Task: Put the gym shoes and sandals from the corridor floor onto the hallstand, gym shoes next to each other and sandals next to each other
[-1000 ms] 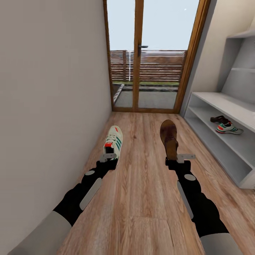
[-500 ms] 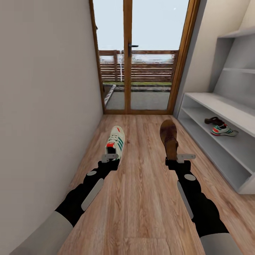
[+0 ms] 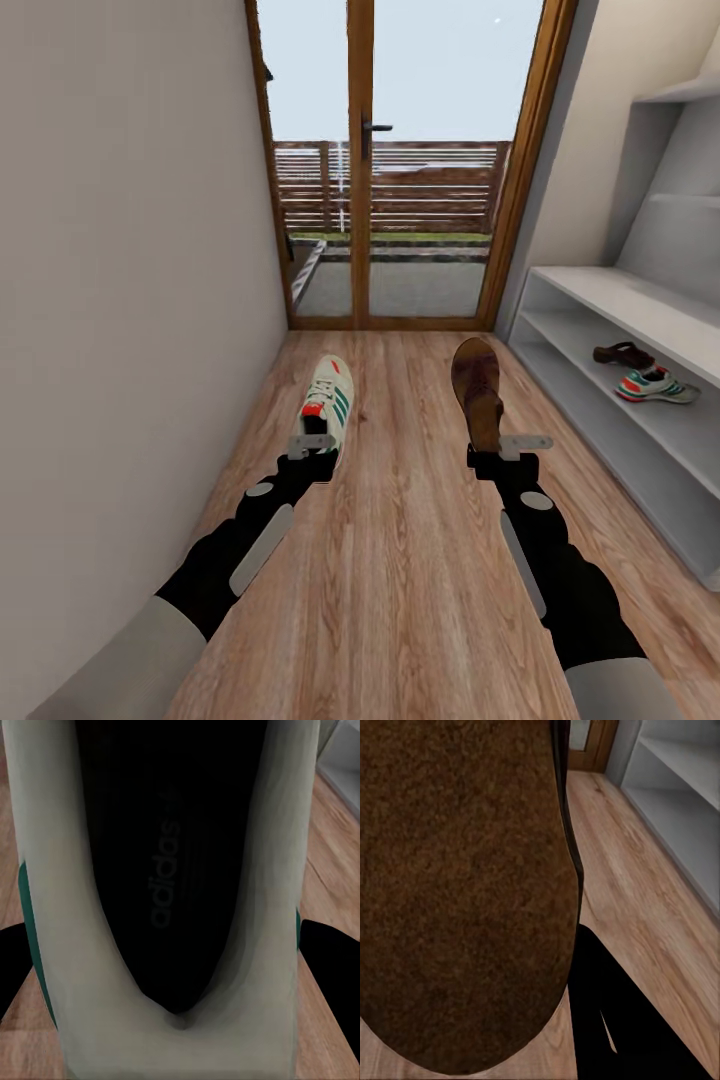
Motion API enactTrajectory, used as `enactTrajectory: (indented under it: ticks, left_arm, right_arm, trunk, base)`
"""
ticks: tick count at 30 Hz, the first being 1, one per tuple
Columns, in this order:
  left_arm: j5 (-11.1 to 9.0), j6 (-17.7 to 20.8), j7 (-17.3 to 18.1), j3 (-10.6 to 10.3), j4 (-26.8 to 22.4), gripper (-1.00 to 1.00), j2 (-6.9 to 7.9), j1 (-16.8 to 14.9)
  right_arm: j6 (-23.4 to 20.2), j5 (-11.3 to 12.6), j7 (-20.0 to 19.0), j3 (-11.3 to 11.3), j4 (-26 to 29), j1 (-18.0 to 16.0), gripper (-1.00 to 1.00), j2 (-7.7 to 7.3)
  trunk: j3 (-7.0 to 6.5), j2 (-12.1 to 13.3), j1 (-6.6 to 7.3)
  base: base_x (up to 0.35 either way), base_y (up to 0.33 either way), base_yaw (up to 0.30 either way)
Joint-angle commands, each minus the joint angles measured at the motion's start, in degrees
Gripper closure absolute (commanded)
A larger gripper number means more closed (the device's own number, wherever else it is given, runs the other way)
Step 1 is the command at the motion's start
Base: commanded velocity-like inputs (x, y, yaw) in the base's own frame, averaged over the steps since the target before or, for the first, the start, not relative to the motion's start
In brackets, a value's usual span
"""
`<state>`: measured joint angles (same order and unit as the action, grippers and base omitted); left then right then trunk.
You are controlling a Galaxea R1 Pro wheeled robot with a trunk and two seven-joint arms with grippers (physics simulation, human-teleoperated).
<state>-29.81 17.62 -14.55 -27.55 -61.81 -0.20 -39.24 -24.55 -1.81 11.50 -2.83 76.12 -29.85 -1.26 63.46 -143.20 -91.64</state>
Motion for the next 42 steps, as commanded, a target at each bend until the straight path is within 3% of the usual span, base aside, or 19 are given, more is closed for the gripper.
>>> enactTrajectory:
  ticks: [1, 26, 42]
  left_arm:
    - [-0.52, 0.14, -0.61, -0.14, -0.09, 1.0, 0.03, -0.04]
    - [-0.52, 0.13, -0.65, -0.14, -0.07, 1.0, 0.03, -0.04]
    - [-0.52, 0.13, -0.65, -0.14, -0.07, 1.0, 0.03, -0.04]
  right_arm:
    - [-0.41, -0.03, 0.48, -0.19, 0.08, -0.04, 1.0, -0.06]
    - [0.02, 0.01, 0.46, -0.1, 1.66, -0.04, 1.0, -0.06]
    - [0.03, 0.05, 0.46, -0.16, 1.64, -0.04, 1.0, -0.06]
  trunk:
    - [0.05, -0.02, -0.02]
    - [0.05, -0.02, -0.02]
    - [0.05, -0.02, -0.02]
  base:
    - [0.347, 0.0, 0.0]
    - [0.341, 0.0, -0.003]
    - [0.339, 0.0, -0.23]
